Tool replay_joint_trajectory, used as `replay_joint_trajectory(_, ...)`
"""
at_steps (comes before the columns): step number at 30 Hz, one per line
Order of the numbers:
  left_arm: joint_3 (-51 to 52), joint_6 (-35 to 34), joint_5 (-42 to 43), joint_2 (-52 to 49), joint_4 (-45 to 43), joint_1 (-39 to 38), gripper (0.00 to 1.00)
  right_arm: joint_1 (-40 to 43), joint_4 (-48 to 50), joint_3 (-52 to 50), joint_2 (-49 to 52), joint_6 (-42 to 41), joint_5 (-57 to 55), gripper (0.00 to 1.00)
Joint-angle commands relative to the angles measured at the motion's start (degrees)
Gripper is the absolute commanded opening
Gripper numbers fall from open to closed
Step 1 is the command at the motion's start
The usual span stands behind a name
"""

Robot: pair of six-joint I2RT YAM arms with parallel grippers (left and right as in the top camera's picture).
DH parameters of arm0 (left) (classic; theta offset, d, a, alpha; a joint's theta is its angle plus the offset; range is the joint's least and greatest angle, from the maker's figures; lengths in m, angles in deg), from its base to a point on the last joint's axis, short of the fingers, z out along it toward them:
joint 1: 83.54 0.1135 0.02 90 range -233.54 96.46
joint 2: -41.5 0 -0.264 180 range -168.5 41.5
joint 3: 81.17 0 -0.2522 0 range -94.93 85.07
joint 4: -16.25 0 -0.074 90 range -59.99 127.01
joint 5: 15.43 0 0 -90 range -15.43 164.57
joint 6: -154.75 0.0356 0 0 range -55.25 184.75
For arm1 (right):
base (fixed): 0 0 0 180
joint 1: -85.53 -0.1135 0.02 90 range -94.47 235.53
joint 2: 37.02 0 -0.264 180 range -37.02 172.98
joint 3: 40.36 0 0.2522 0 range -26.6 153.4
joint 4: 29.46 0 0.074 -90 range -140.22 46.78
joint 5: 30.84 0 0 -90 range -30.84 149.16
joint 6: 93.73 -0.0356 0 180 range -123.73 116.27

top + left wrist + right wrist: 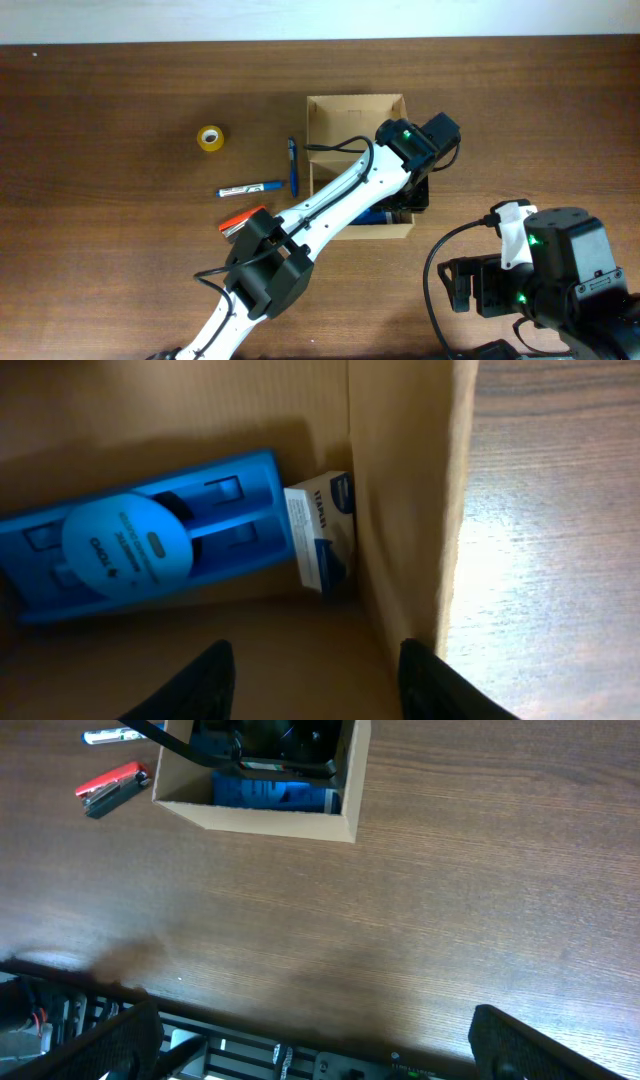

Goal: Pack container
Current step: 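Carry the staples box into the cardboard box and release it, then lift the left gripper out of the box and back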

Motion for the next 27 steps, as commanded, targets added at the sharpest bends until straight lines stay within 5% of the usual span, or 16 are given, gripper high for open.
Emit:
replay_joint_trajectory(1,0.17,0.11,0.72,-0.61,0.04,0.00,0.53,-0.33,0.17,0.59,-0.22,0.22,0.04,0.99)
replay_joint_trajectory(15,-8.41,0.96,-8.63,4.46,6.51,4.50,0.53,-0.33,0.17,0.59,-0.22,0.24,0.04,0.99)
replay_joint_trajectory(24,-8.96,1.33,-18.25,17.55,7.54,15.65,0.53,-0.33,0.20,0.59,-0.22,0.24,0.04,0.99)
replay_joint_trajectory(27,-8.96,7.43,-19.78,20.81,9.86,19.91,0.53,-0.33,0.20,0.59,-0.22,0.22,0.04,0.99)
